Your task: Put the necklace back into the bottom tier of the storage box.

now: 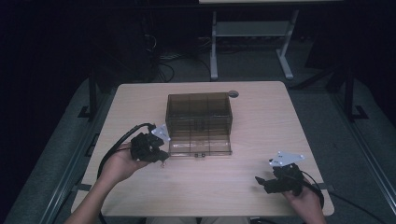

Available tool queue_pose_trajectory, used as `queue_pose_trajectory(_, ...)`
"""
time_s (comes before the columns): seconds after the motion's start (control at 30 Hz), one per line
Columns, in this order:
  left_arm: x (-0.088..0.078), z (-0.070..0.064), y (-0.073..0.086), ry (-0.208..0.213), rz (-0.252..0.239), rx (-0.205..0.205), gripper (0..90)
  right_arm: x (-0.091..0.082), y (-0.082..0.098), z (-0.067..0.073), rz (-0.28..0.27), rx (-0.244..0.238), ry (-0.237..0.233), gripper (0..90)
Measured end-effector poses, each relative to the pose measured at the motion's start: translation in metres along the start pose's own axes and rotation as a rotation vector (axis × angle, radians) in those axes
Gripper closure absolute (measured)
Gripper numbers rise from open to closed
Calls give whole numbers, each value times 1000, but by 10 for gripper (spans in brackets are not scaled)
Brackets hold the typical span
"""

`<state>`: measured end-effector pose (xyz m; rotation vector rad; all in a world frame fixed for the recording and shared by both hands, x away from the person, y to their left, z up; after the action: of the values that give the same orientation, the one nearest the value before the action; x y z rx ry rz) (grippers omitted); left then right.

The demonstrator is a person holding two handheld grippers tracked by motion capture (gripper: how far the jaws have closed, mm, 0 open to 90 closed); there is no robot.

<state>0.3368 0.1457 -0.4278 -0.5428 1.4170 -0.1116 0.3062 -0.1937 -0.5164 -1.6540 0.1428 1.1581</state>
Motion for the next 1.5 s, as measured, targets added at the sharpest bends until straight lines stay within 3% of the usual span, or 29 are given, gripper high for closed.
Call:
queue_pose_trajectory(0.57,10,23,-23,8,29,-7,882,-1,-1,1,-6,1,-5,166)
queue_pose_trajectory(1.5,17,47,-51,7,46,-15,882,-2,-2,2,-9,2,-7,166)
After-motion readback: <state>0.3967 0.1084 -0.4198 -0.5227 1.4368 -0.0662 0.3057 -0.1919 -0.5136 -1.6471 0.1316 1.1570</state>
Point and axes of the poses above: each handheld gripper's, and its own axes: x roughly forward along the jaws, y roughly out of its underside, z roughly to its left, the point moved 9 cm from there along x, roughly forward along the jaws, and after that the axes turned 8 degrees about x, right-handed, at the moved point
